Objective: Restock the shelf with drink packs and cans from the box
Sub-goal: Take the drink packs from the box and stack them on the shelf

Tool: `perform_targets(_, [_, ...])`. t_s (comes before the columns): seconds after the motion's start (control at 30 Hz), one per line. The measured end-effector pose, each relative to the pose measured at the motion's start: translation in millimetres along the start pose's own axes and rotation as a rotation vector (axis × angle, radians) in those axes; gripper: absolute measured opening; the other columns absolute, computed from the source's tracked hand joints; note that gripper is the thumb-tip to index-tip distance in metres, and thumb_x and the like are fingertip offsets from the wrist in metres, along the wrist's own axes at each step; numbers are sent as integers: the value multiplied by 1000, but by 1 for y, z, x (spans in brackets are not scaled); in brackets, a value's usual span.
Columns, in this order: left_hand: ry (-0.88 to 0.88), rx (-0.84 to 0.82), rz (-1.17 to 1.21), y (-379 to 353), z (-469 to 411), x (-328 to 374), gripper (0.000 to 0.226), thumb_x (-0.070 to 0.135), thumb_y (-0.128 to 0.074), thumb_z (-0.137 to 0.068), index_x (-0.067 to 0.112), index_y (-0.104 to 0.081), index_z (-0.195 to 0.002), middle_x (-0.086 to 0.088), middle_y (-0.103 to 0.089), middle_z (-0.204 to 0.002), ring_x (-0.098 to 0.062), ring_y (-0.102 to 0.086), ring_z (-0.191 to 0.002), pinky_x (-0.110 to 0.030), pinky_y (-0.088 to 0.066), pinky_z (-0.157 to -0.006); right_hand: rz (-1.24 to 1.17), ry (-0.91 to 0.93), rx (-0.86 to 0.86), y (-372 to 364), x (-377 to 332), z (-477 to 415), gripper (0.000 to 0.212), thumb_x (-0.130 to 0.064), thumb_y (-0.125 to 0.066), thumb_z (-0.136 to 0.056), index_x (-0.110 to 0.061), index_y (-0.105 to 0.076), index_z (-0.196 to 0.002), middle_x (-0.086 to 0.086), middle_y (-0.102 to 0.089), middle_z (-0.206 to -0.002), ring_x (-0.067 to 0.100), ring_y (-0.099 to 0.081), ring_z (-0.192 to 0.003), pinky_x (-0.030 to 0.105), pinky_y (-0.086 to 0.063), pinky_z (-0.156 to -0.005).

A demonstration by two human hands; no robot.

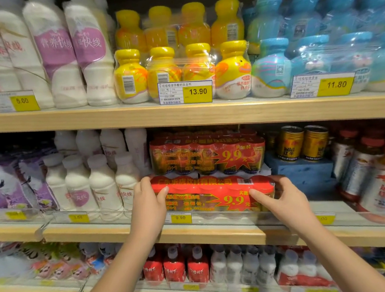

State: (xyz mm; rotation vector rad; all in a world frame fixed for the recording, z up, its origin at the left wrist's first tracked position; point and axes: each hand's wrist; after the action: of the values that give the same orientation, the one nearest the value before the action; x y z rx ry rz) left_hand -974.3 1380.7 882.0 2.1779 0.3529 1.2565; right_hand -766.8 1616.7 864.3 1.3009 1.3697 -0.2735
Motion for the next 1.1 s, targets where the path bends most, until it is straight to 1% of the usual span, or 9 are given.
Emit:
perform_targets(0.1, [-14,-18,-22,1,6,4,57,22,-61,-100,5,-37,-150,-14,-42,-147,-26,-49,-129,-34,-42,-103,40,4,-29,1,-2,2,54,-55,-80,-79,-36,-47,-117,-26,-58,-95,-6,-58,-85,23,-49,-72])
perform_targets(0.2, [-65,-9,-56,2,13,6,57,13,-59,-100,8,-35,-151,-10,-39,-146,-17,-48,-120,-28,-38,-100,78,17,-50,3,-3,3,57,-51,-80,-82,-31,-48,-125,-18,-61,-100,-5,-58,-85,21,-46,-68])
perform_targets(0.27, [-128,5,-90,2,18,8,56,11,-60,-99,9,-37,-151,-8,-39,-146,-19,-45,-128,-28,-37,-103,83,23,-55,4,-3,4,63,-47,-80,-83,-25,-50,-134,-9,-64,-109,-1,-59,-88,22,-47,-70])
perform_targets(0.47, [-207,3,-92,6,34,14,57,20,-65,-98,15,-42,-150,-1,-42,-145,-13,-41,-135,-17,-26,-106,21,37,-51,7,-1,9,70,-42,-79,-85,-20,-47,-144,-1,-65,-125,14,-64,-105,34,-54,-88])
perform_targets(0.63, [-220,19,-43,16,45,11,59,31,-68,-96,18,-45,-148,4,-46,-142,-9,-43,-132,-24,-32,-110,18,86,5,10,-6,24,76,-44,-78,-86,-21,-44,-150,-2,-56,-142,17,-54,-130,42,-48,-107])
perform_targets(0.77, [-228,36,39,32,52,5,58,36,-69,-94,24,-47,-146,13,-44,-135,-10,-45,-130,-27,-35,-109,-3,127,32,16,-19,47,74,-46,-78,-85,-27,-45,-149,-5,-54,-143,13,-53,-130,37,-47,-107])
perform_targets(0.9, [-234,13,179,53,64,-3,56,38,-69,-92,27,-49,-143,9,-49,-135,-8,-49,-126,-38,-46,-109,-32,136,25,18,-37,84,71,-50,-78,-83,-31,-49,-145,-11,-57,-140,6,-56,-125,31,-48,-101])
perform_targets(0.97, [-254,-9,218,66,74,-13,54,41,-69,-91,31,-50,-141,11,-50,-133,-3,-50,-123,-31,-46,-105,-89,118,9,13,-48,110,70,-50,-78,-82,-32,-50,-144,-14,-59,-137,2,-57,-121,27,-48,-98])
perform_targets(1.1, [-248,-81,289,86,98,-51,52,38,-69,-93,31,-50,-141,14,-51,-132,5,-50,-122,-22,-44,-101,-162,60,-50,-13,-58,169,68,-51,-76,-81,-35,-51,-142,-17,-61,-133,-1,-62,-117,35,-55,-97])
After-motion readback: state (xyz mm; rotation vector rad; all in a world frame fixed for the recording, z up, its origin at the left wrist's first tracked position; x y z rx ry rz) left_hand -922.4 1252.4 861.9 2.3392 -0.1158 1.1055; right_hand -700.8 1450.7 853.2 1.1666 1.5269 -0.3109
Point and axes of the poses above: each hand's wrist, its own z-axis away from the middle knuckle, its own y-axis out of the back of the hand, x = y × z
